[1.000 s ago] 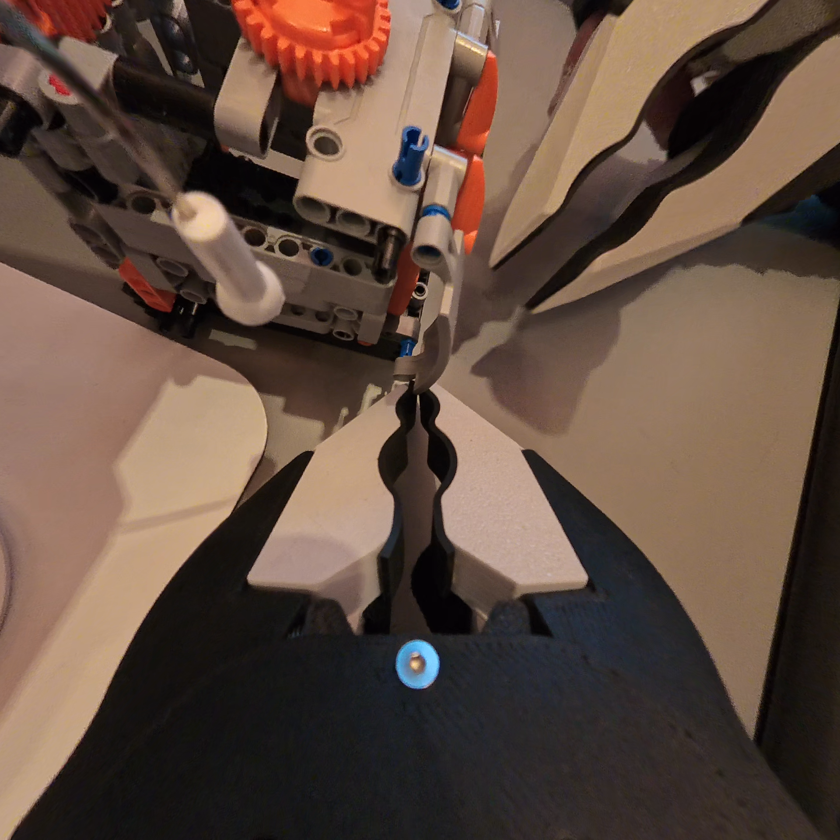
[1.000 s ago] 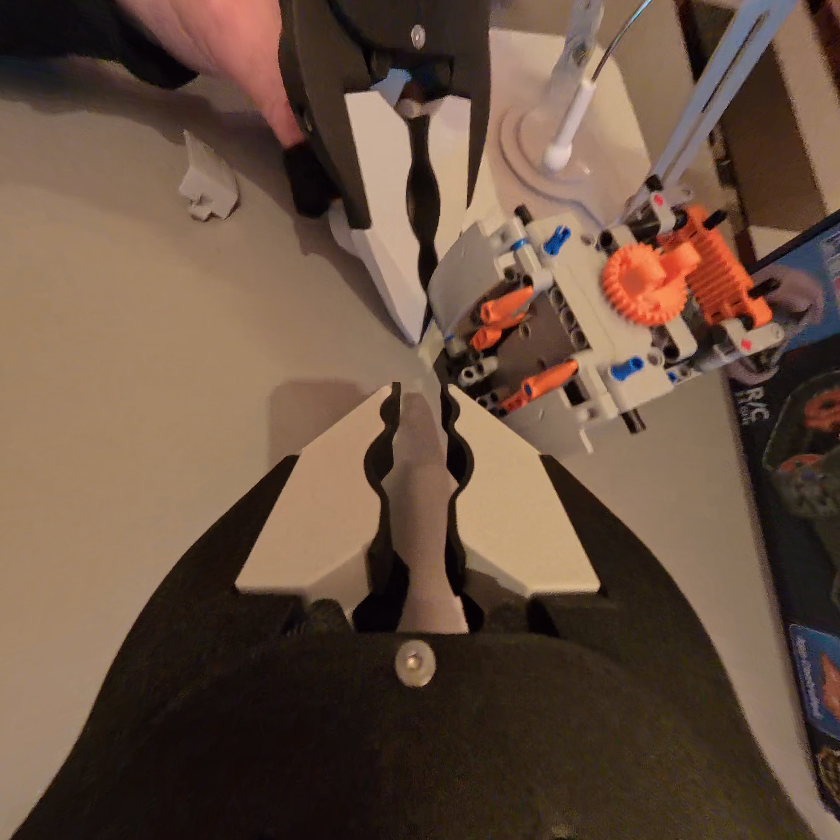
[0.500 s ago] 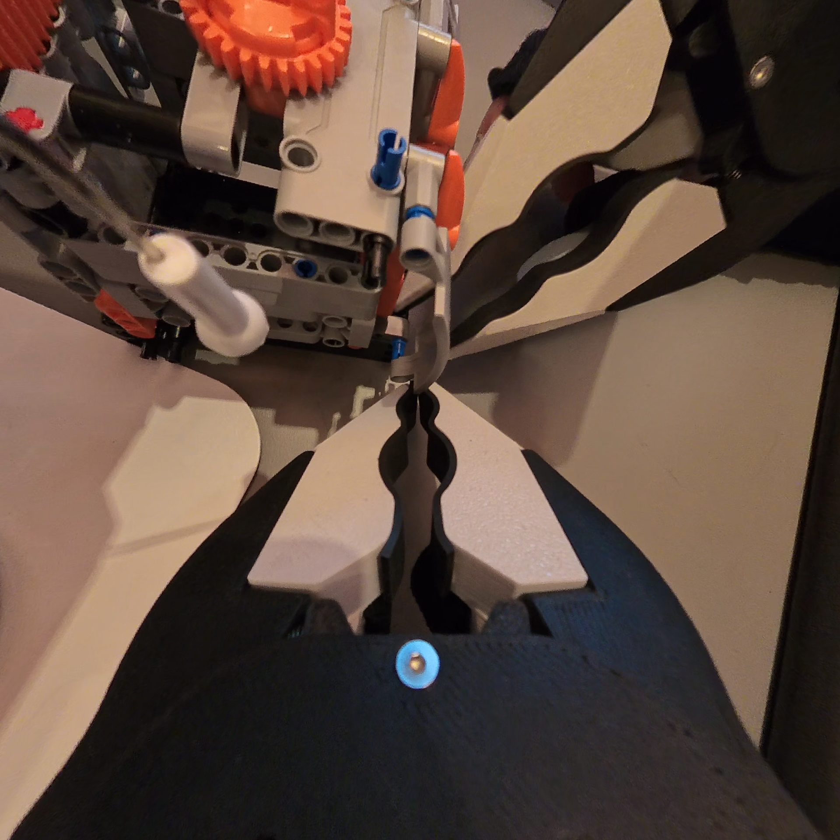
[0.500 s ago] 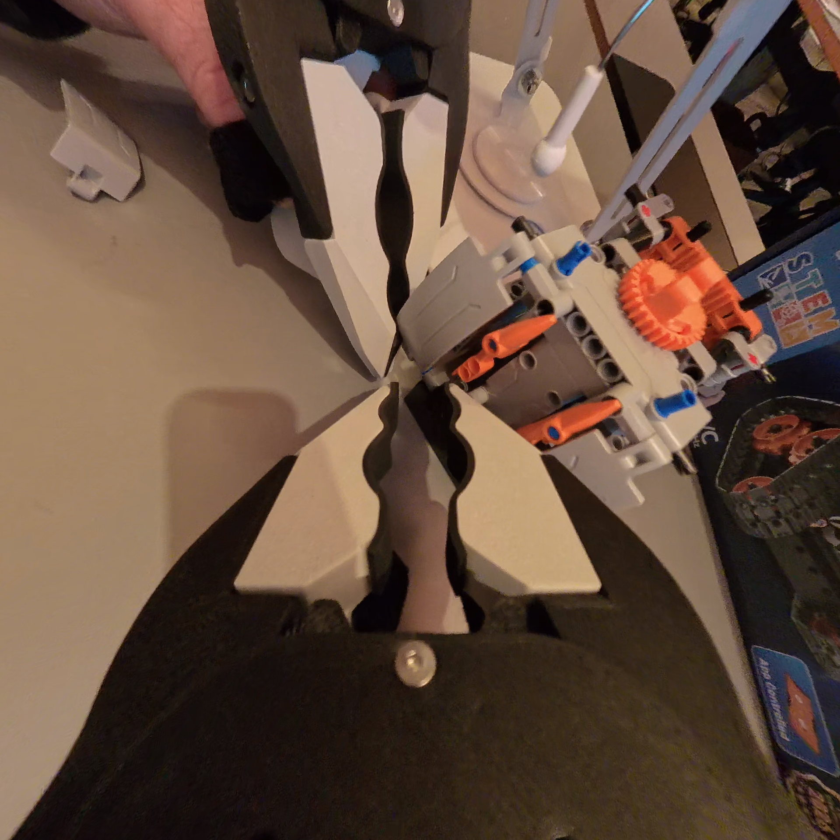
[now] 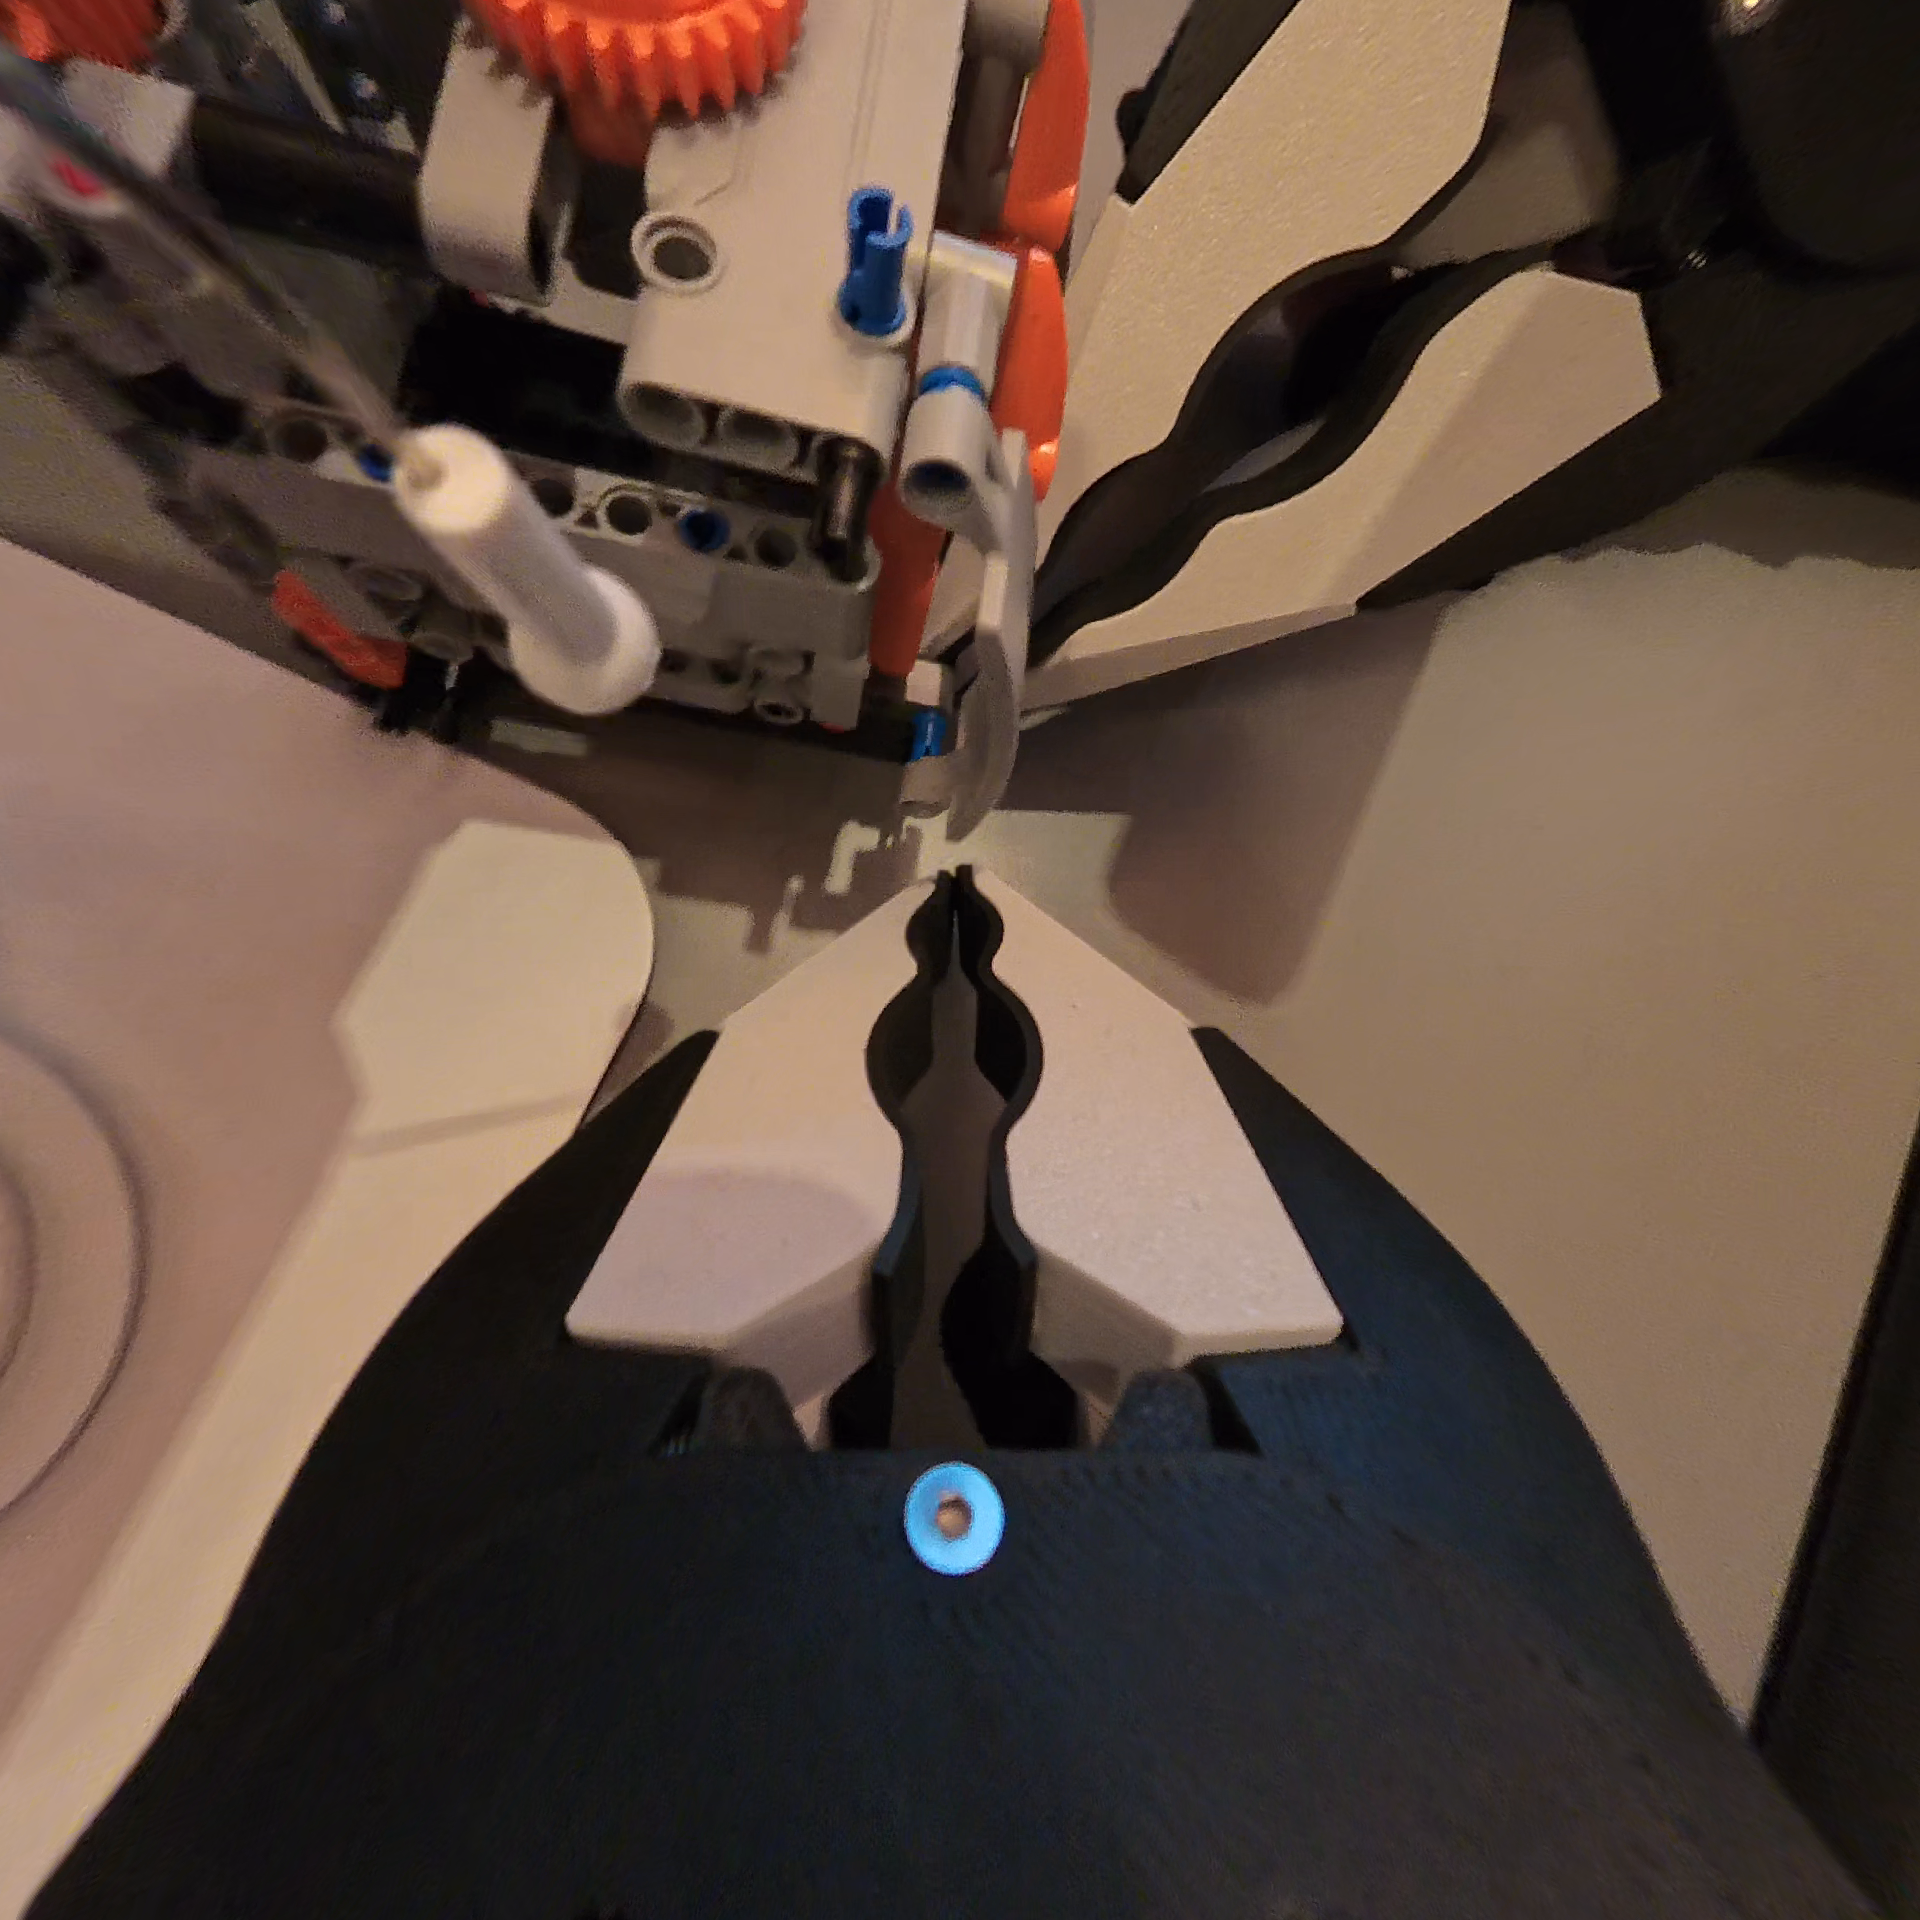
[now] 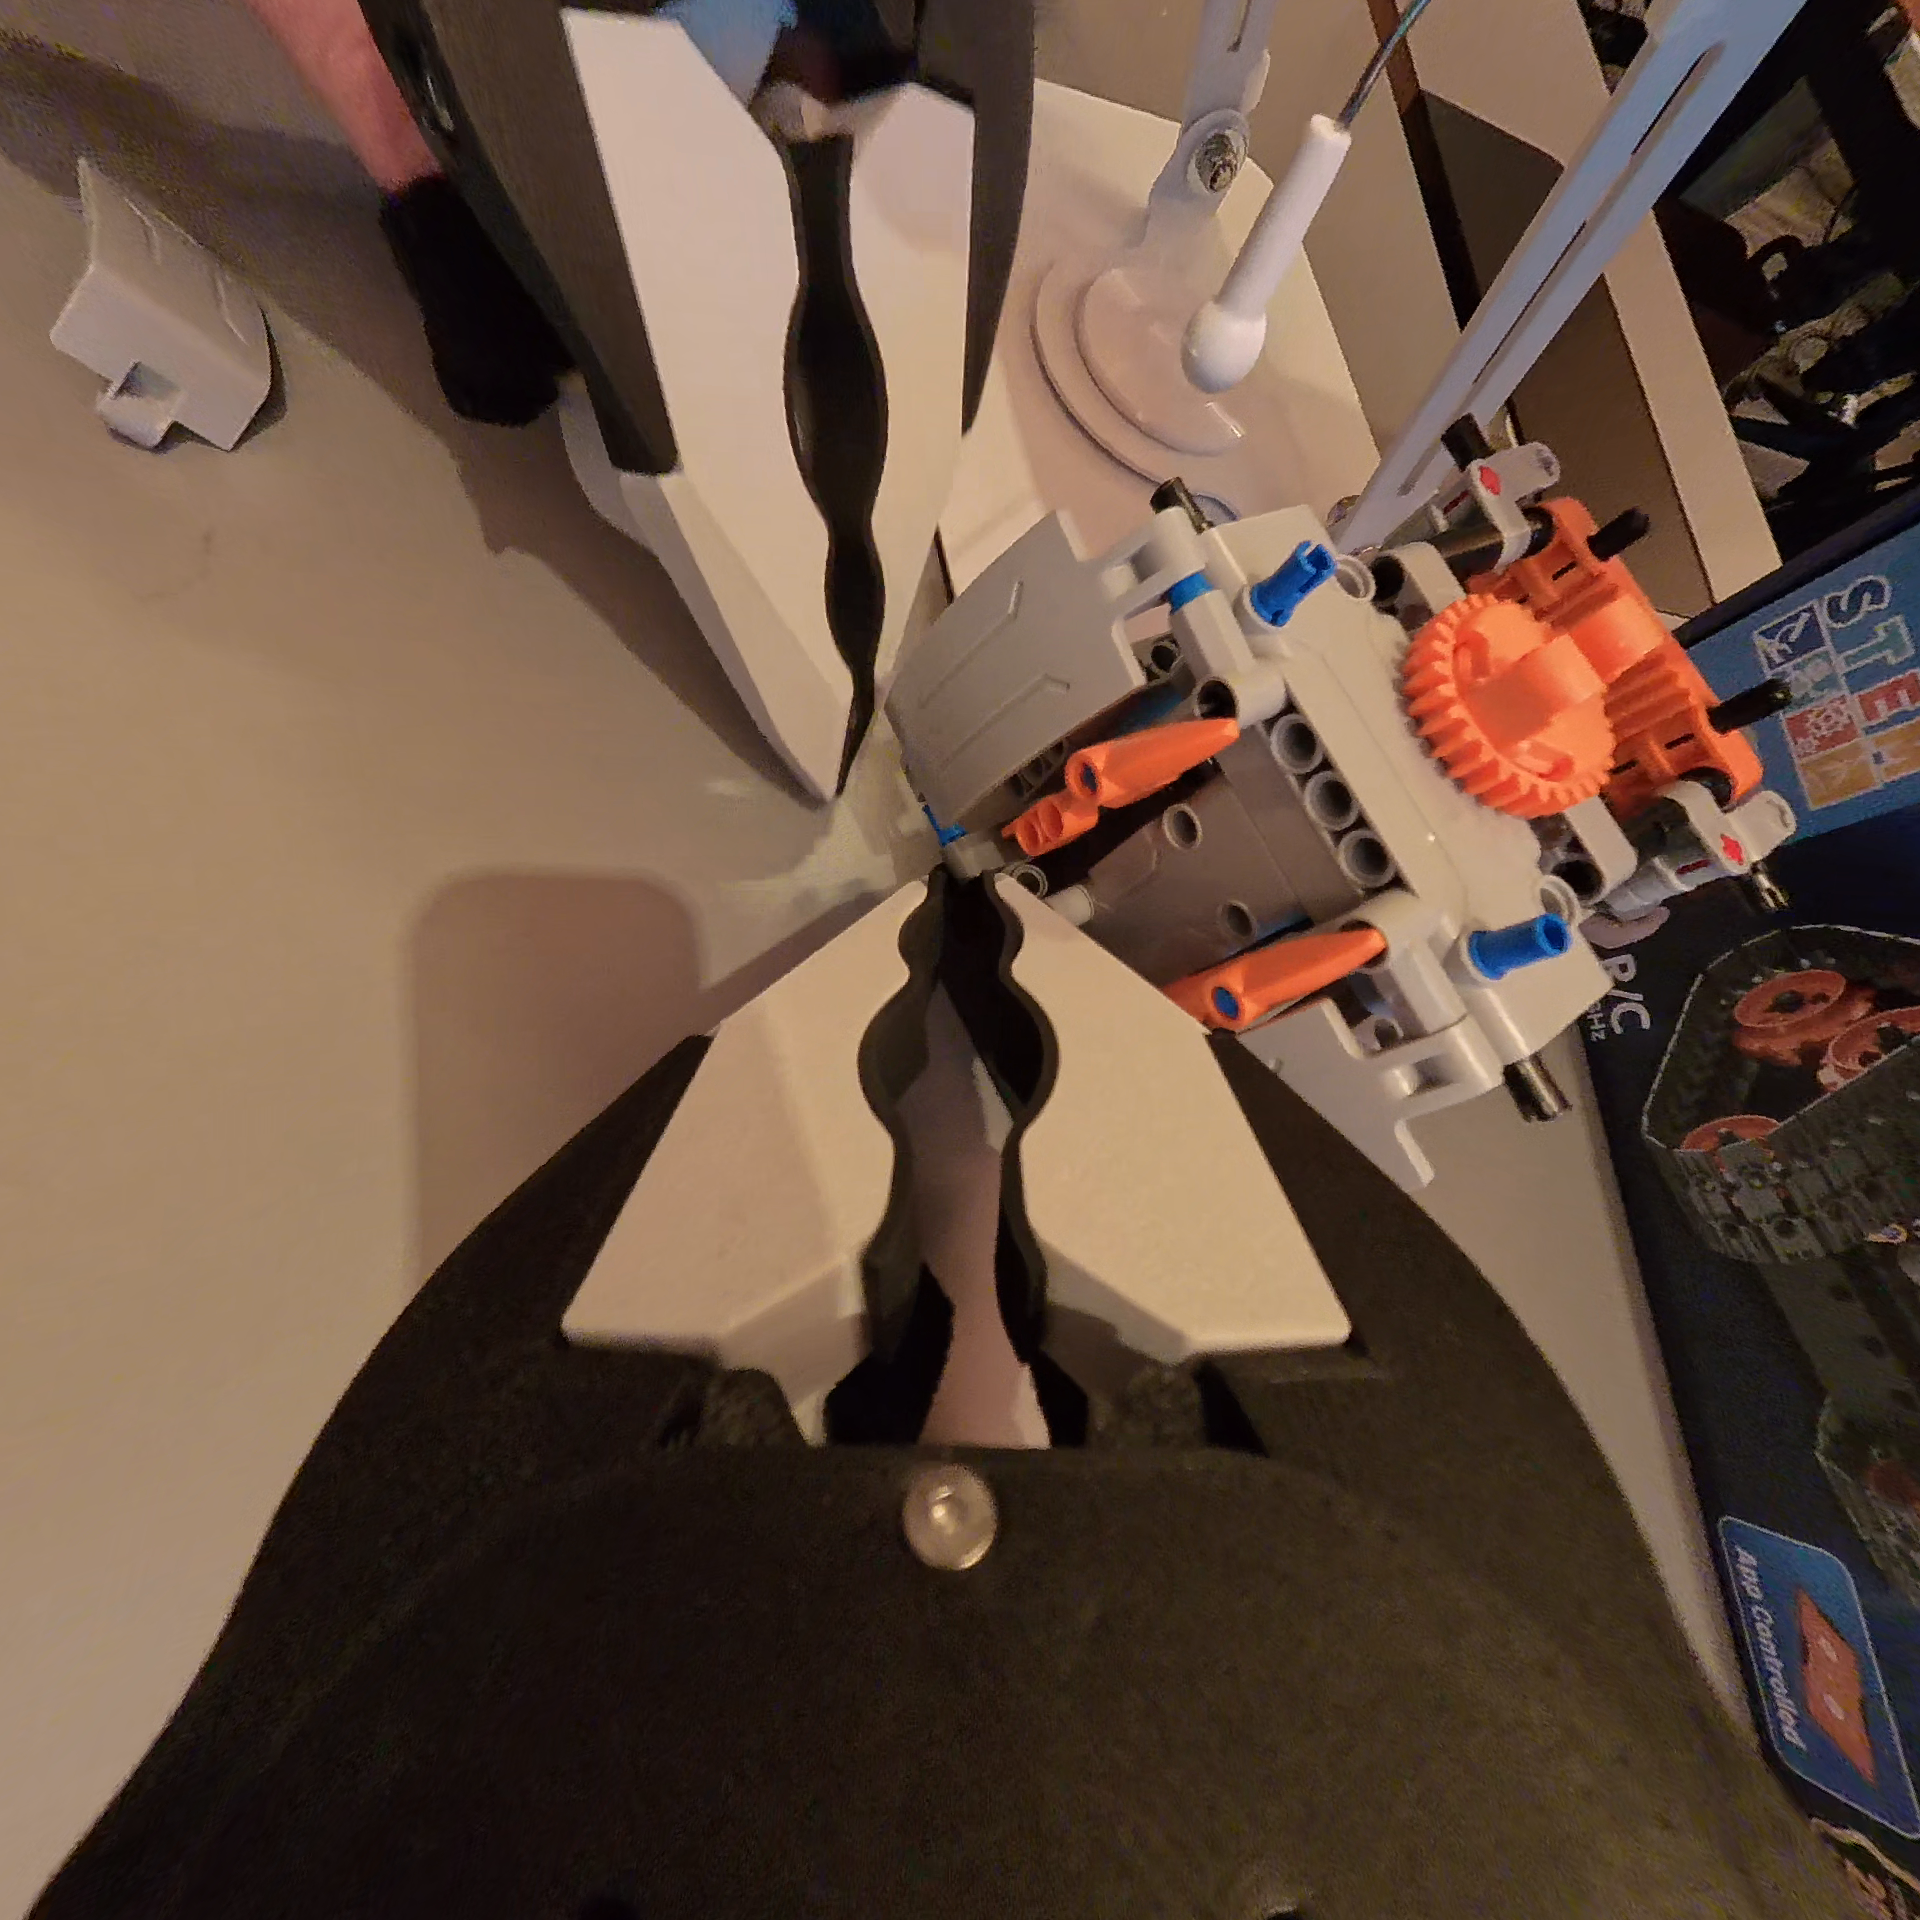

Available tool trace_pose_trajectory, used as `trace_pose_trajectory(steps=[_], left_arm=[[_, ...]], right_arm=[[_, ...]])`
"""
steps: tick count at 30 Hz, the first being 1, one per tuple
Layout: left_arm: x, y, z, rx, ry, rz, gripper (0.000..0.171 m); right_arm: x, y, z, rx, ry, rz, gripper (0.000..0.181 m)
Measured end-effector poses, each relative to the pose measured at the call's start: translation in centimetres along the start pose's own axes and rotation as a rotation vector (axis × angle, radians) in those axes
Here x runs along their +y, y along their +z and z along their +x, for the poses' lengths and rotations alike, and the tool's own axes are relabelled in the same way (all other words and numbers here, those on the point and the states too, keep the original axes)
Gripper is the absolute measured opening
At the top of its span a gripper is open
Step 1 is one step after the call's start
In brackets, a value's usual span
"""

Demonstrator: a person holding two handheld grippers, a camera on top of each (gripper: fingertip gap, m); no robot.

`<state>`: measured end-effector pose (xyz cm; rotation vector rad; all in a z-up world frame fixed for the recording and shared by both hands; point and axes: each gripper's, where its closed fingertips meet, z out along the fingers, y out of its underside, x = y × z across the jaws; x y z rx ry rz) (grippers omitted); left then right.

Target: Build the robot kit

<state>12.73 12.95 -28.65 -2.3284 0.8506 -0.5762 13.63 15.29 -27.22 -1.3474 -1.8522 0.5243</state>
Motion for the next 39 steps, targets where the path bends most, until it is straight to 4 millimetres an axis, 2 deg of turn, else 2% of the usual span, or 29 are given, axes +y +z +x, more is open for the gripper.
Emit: trace_pose_trajectory(steps=[2,6,9,28,39], left_arm=[[-0.3,-0.5,-0.1,-0.027,0.016,0.019,0.001],[-1.4,-0.5,-0.8,-0.079,0.032,0.051,0.018],[-1.6,-0.1,-0.4,-0.079,0.074,0.047,0.009],[-1.8,0.4,-1.3,-0.129,0.11,0.059,0.004],[-2.1,1.2,-0.9,-0.135,0.116,0.071,0.0]], right_arm=[[0.0,0.0,0.0,-0.006,0.005,-0.001,0.003],[0.0,0.0,0.0,-0.013,0.017,0.005,0.003],[0.0,0.0,0.1,-0.015,0.021,0.006,0.003],[0.2,0.1,0.6,-0.029,0.055,0.014,0.0],[0.3,0.1,0.8,-0.032,0.076,0.024,0.0]])
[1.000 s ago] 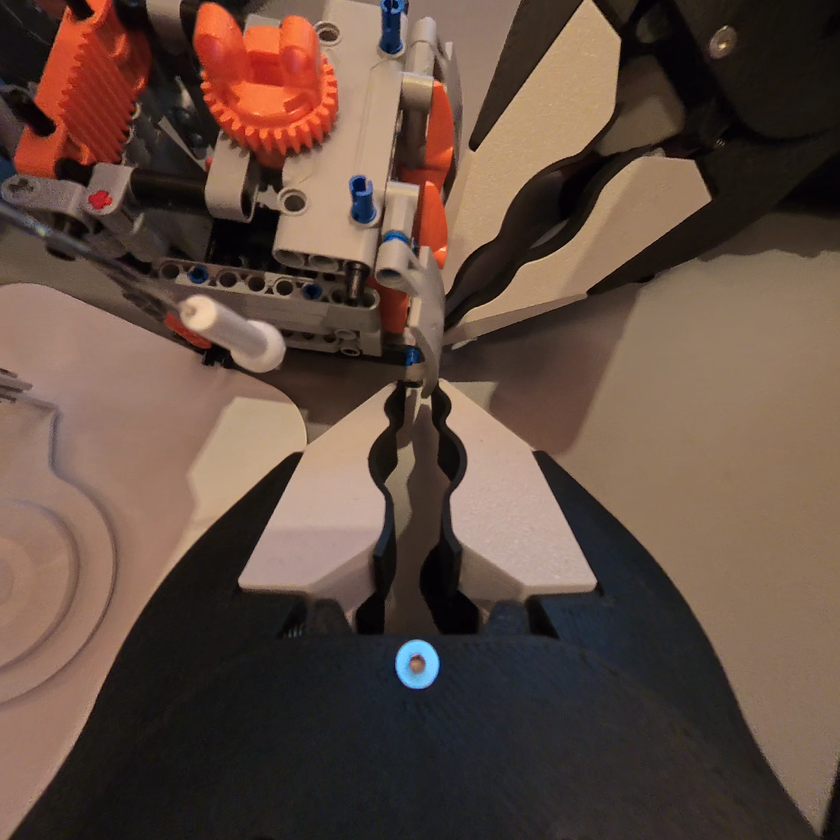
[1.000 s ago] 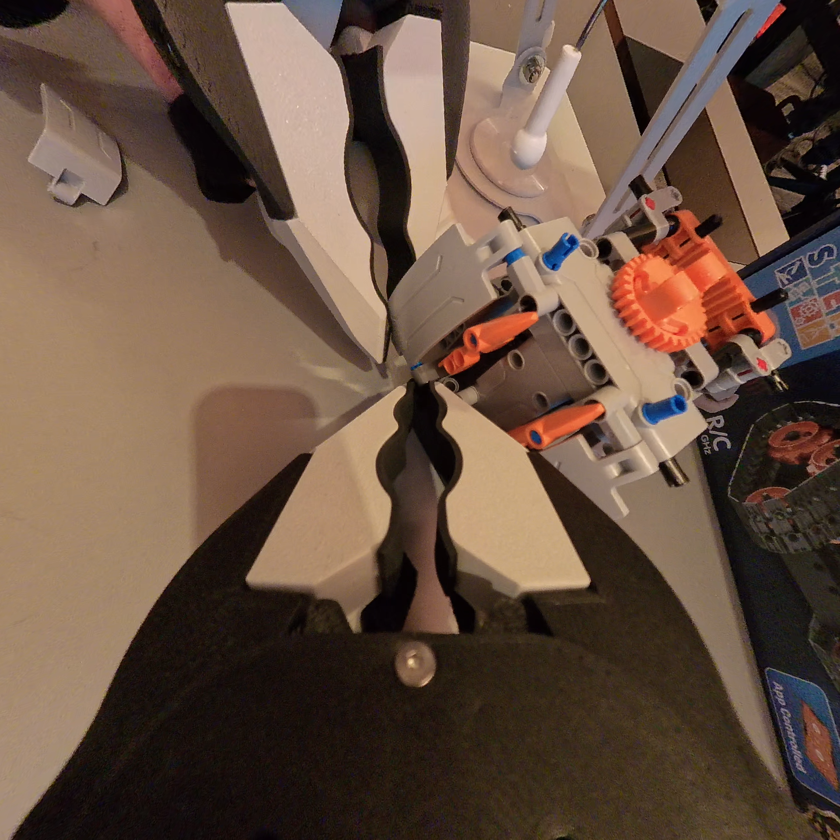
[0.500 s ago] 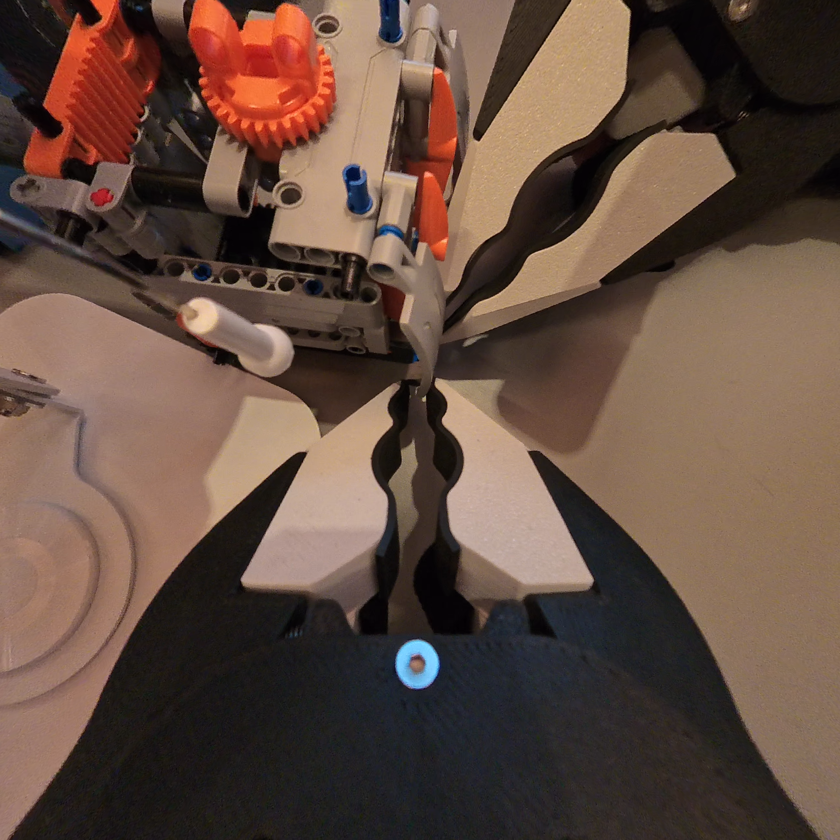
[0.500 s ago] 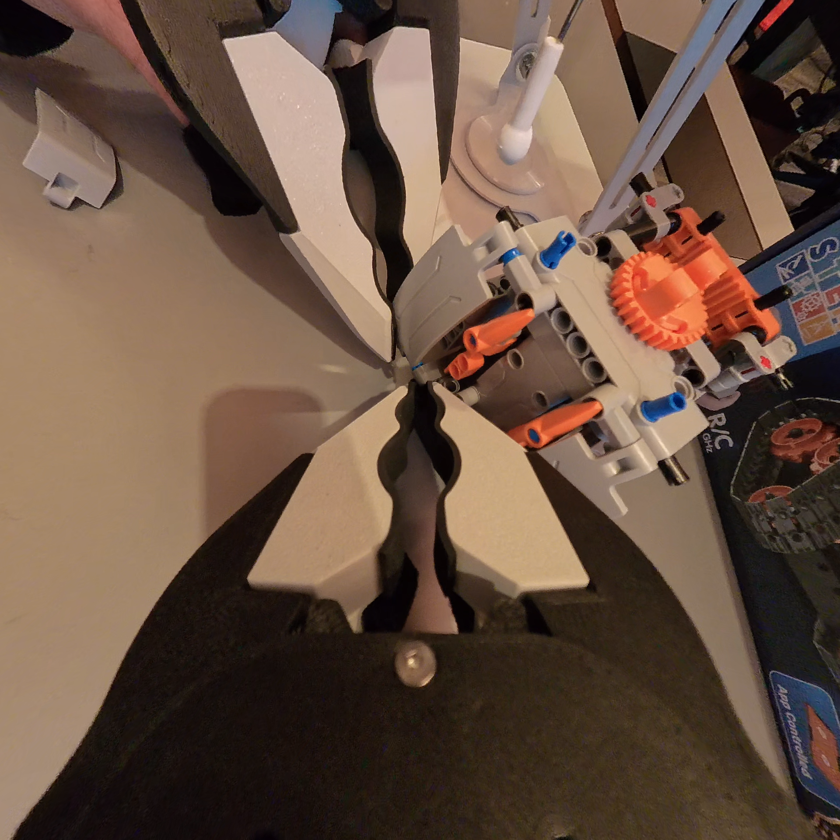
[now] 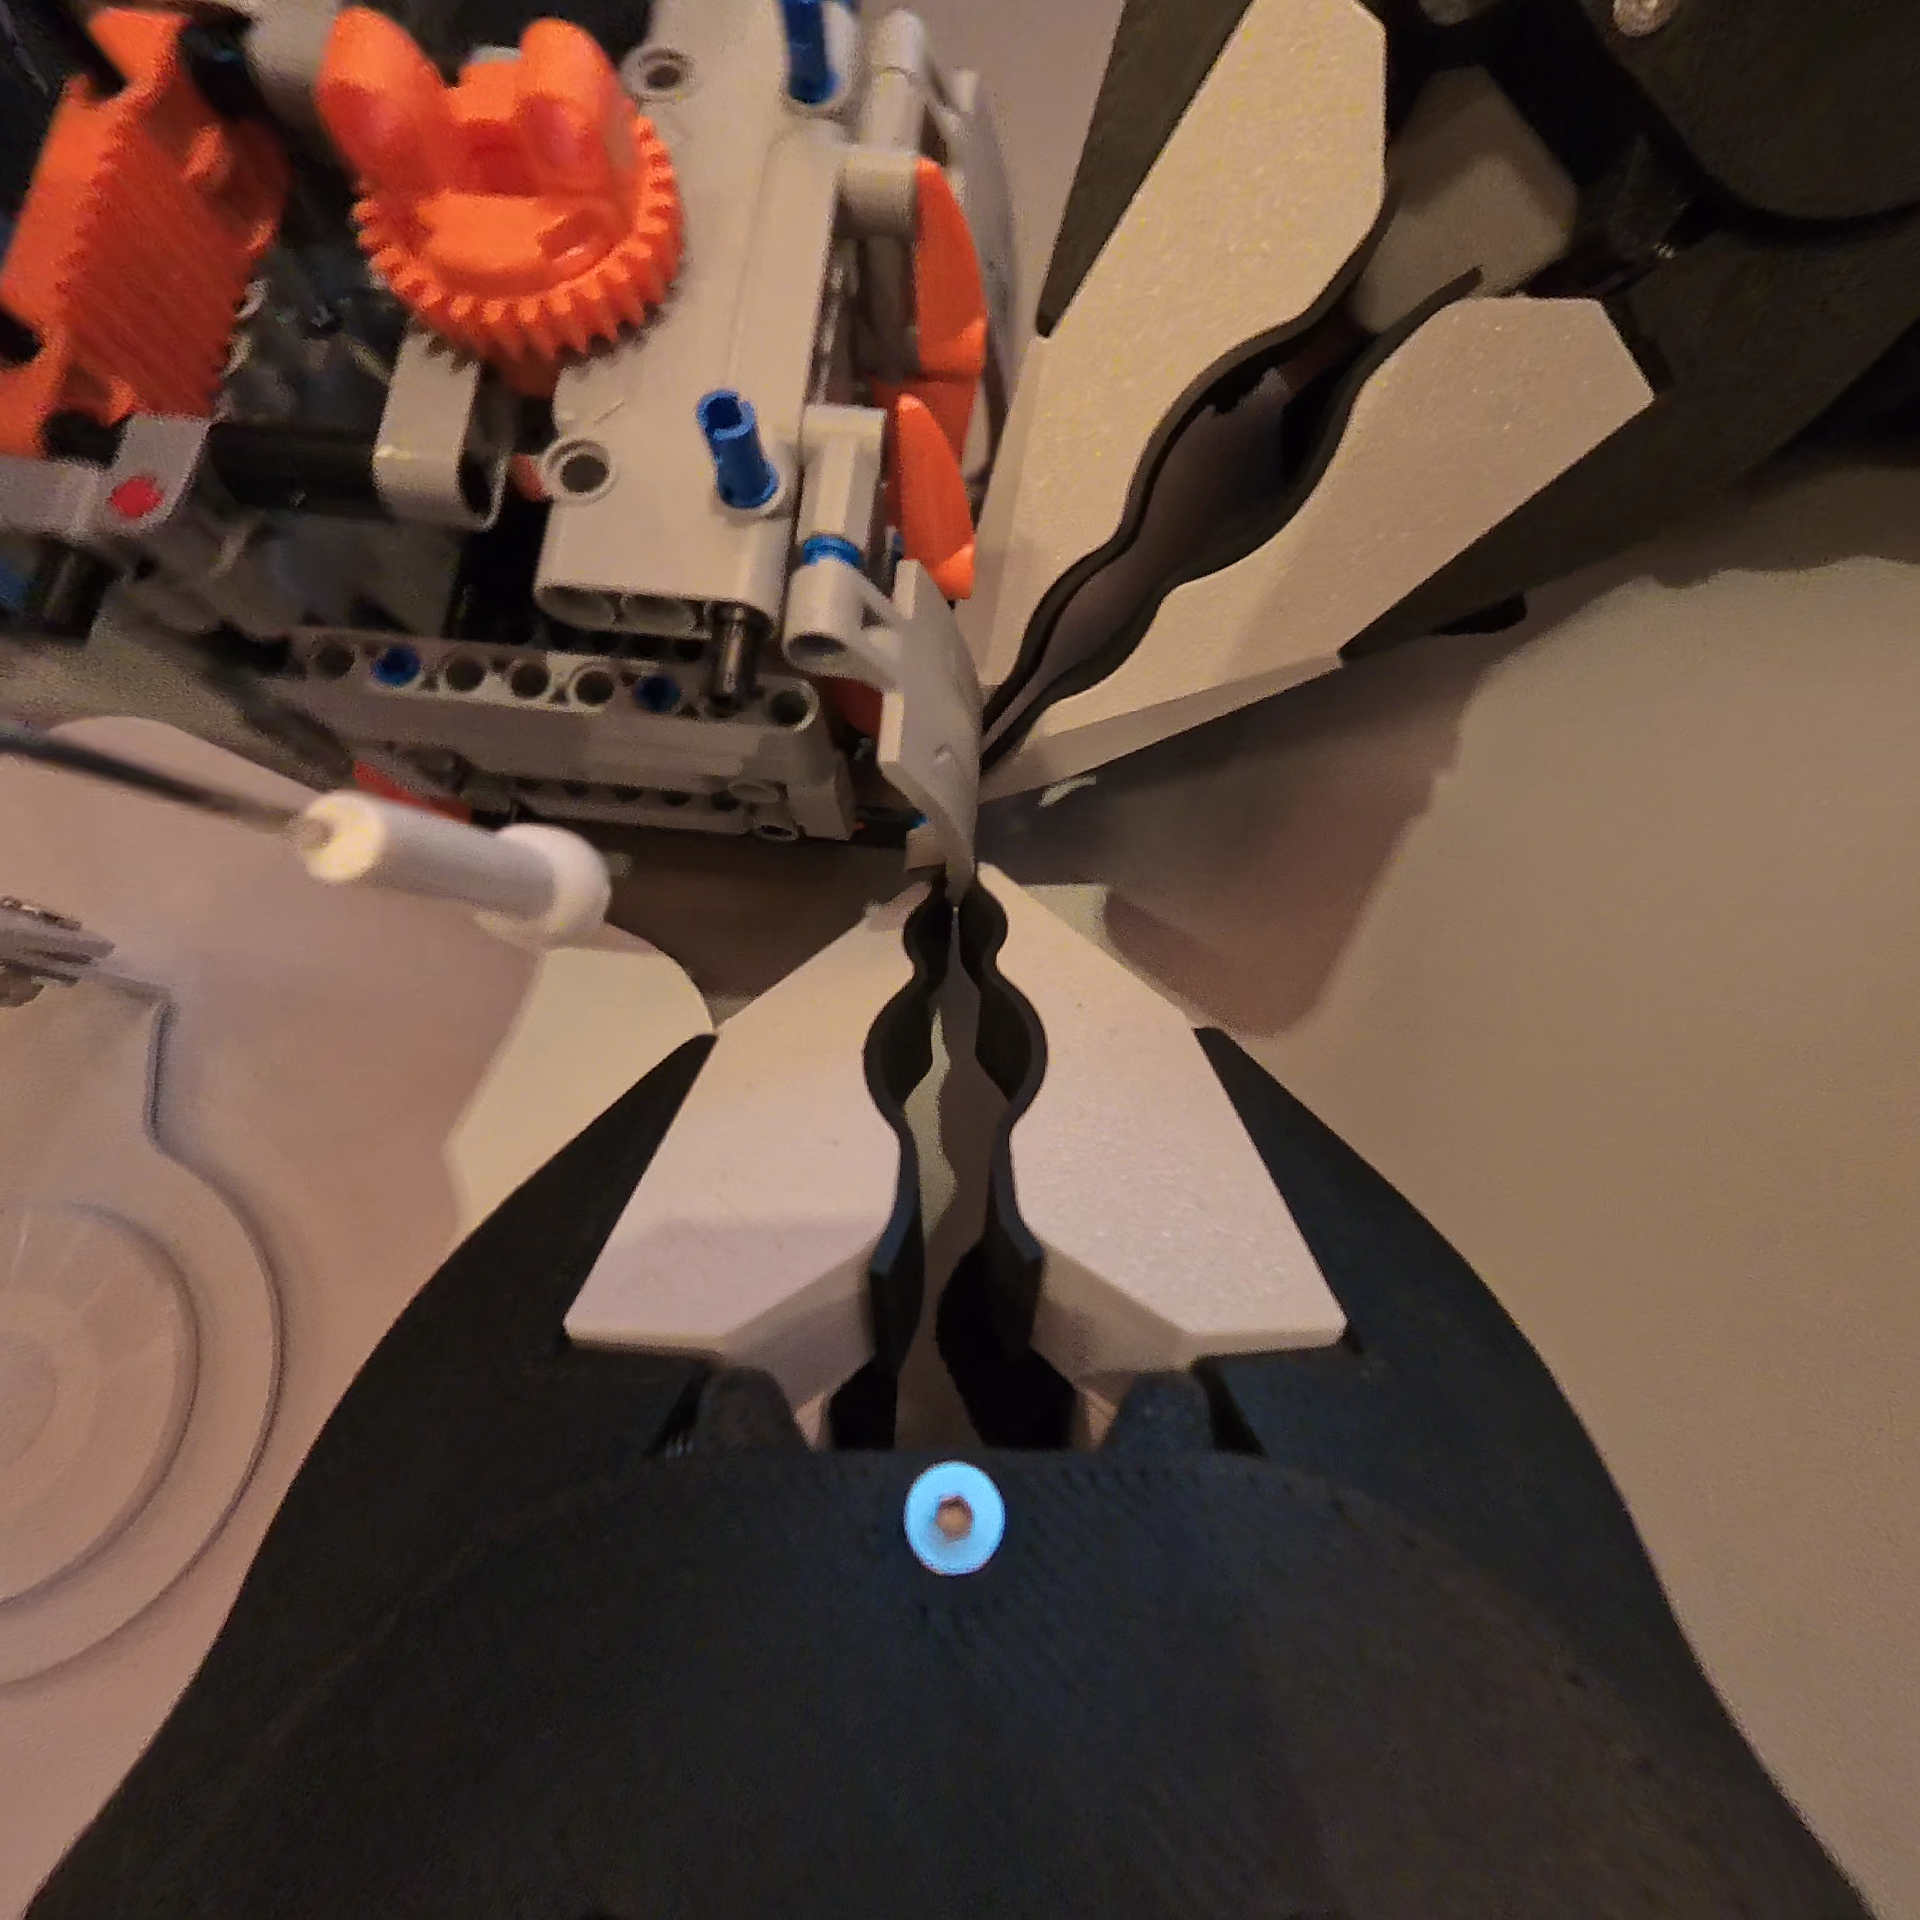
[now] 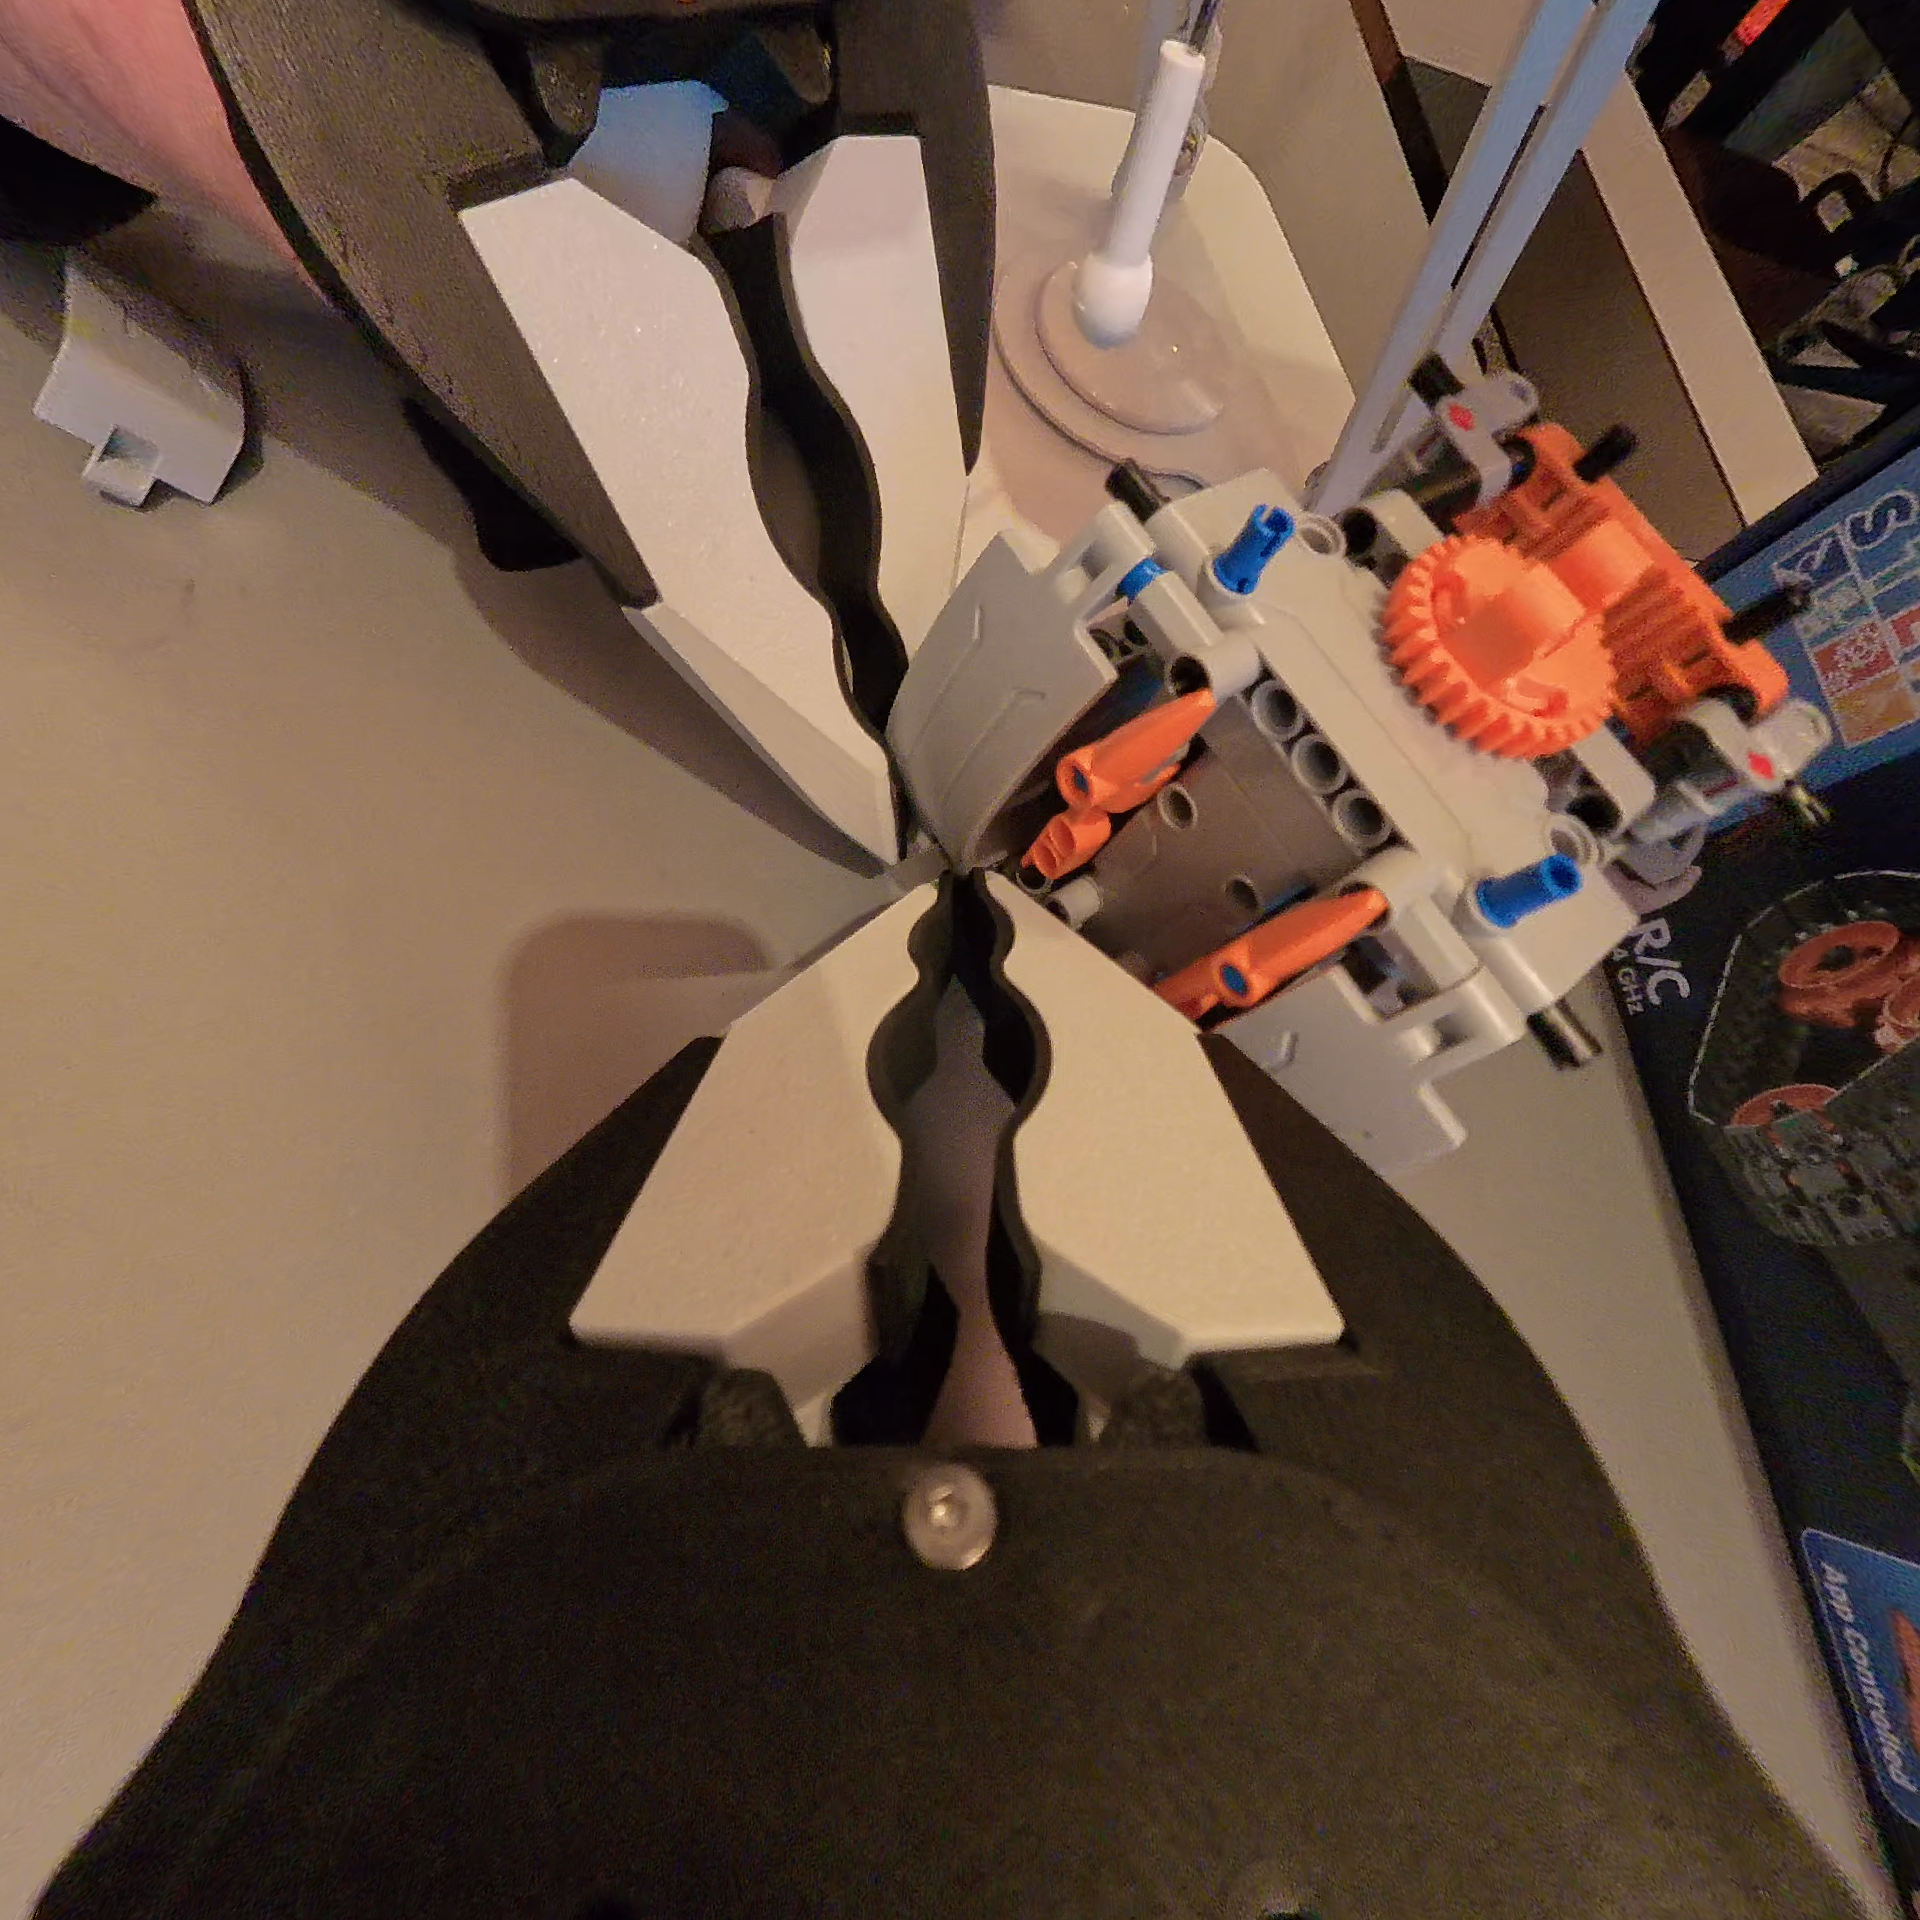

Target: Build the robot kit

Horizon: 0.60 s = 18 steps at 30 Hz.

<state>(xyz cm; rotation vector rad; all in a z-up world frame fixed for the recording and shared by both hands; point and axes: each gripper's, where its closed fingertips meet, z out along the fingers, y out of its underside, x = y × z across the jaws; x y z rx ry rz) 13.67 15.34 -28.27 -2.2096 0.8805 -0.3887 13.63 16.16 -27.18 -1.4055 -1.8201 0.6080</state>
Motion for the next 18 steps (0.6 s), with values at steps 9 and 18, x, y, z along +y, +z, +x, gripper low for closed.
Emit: trace_pose_trajectory(steps=[9,18], left_arm=[[-0.07,0.07,0.07,0.021,-0.023,0.02,0.0],[-0.15,-0.24,0.4,0.028,-0.004,0.016,0.0]], right_arm=[[0.02,-0.01,0.06,-0.002,0.01,0.006,0.0],[0.01,-0.25,-0.2,-0.019,0.019,0.003,0.0]])
